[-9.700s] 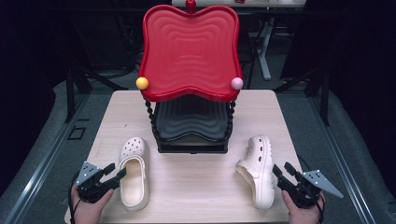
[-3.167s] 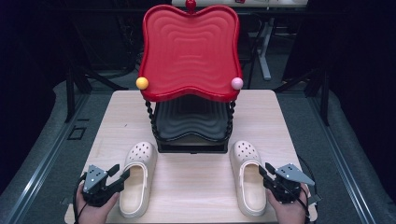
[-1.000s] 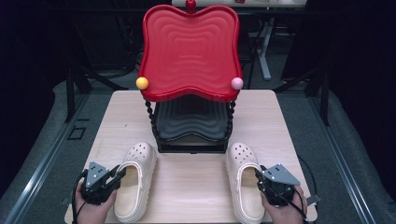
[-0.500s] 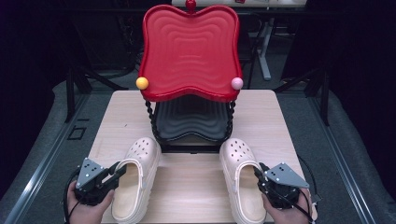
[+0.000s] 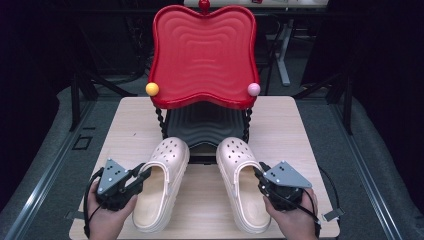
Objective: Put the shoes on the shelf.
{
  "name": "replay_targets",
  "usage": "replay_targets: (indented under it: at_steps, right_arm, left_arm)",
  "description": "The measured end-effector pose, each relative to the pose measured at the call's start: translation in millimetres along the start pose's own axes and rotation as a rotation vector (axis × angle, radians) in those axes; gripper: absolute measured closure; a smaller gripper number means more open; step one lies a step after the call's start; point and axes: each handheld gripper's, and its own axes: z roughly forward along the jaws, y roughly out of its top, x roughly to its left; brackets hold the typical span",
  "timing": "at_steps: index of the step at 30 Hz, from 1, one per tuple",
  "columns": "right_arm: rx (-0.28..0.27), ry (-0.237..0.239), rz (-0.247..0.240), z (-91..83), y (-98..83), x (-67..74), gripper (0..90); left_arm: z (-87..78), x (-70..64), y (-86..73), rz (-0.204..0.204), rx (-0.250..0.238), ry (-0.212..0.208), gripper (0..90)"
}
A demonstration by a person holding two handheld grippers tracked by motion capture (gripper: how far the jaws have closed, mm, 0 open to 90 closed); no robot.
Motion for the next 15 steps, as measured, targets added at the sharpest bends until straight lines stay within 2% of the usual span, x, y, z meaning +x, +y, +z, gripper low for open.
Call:
replay_targets:
  at_steps: [7,12,15]
  right_arm:
    - [-0.005,0.004,-0.01,22.3,18.3,2.4,76.1]
    - [0.0,-0.02,-0.019,36.9,29.6,2.0,76.1]
    - [0.002,-0.024,-0.007,43.7,34.2,0.1,76.2]
  left_arm:
    - [21.9,-8.3,16.9,0.021,-0.019,0.003,75.3]
    - [36.1,-10.7,28.8,0.045,-0.017,0.014,75.3]
    - [42.7,-10.5,35.3,0.05,-0.013,0.023,75.3]
